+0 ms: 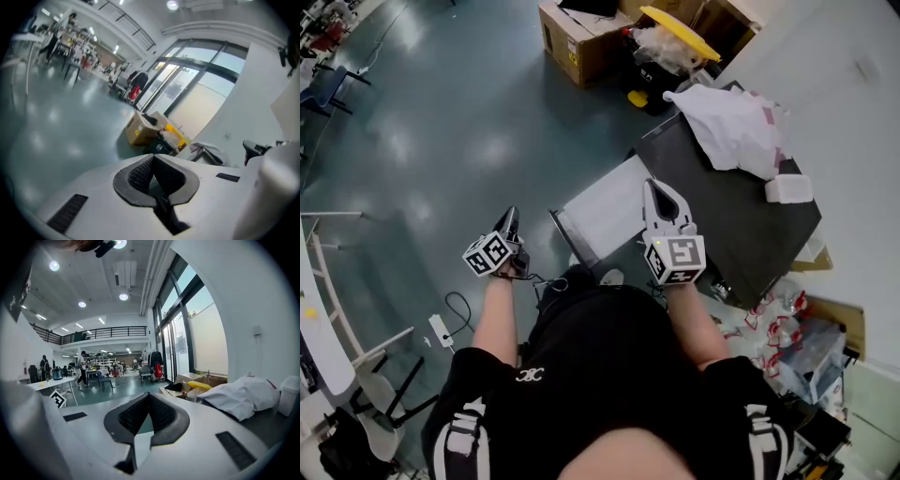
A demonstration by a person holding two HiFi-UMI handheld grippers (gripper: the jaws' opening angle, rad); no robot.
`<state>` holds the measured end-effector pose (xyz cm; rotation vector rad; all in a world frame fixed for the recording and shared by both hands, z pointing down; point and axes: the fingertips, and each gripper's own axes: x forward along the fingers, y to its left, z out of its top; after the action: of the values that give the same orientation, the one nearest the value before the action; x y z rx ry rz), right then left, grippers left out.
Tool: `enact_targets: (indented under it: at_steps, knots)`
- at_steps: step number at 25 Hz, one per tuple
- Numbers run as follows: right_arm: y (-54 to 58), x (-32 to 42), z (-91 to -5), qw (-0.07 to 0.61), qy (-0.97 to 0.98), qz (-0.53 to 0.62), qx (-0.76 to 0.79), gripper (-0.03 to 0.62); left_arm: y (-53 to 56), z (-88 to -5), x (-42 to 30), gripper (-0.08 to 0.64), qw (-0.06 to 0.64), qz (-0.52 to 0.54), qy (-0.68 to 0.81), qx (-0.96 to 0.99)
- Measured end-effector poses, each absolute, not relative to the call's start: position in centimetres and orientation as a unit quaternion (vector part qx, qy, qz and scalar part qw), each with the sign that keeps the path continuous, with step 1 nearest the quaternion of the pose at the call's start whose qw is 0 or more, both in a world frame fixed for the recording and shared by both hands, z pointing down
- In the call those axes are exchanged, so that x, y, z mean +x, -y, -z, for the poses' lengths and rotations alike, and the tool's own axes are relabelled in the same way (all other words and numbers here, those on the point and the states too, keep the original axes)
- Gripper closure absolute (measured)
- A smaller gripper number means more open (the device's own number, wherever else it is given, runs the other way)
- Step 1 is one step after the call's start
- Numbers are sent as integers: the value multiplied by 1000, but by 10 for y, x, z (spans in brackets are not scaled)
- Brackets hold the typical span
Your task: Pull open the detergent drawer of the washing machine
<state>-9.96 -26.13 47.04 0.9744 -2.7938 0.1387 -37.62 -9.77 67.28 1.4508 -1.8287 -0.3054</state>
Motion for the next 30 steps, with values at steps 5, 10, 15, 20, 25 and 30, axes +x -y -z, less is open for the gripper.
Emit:
enact_targets:
  at_steps: [5,10,15,20,25,30]
  knots:
    - [262,-105,-458,70,944,-43,319,591,119,-591,-393,558,261,20,776,574]
    - [267,-105,-446,52,945,-41,320,591,139,-499,-384,559,136,-53,802,580]
    - [273,-101,-431,33,946,-35,320,591,150,-431,-352,559,53,-91,808,580]
    - [275,-93,-419,20,945,-30,326,591,158,-404,-303,558,48,-85,791,604]
    - [266,-92,-414,12,951,-18,309,591,166,-399,-277,558,55,-74,777,623]
    - [264,-87,-412,7,950,-14,310,591,171,-401,-269,558,57,-77,774,626]
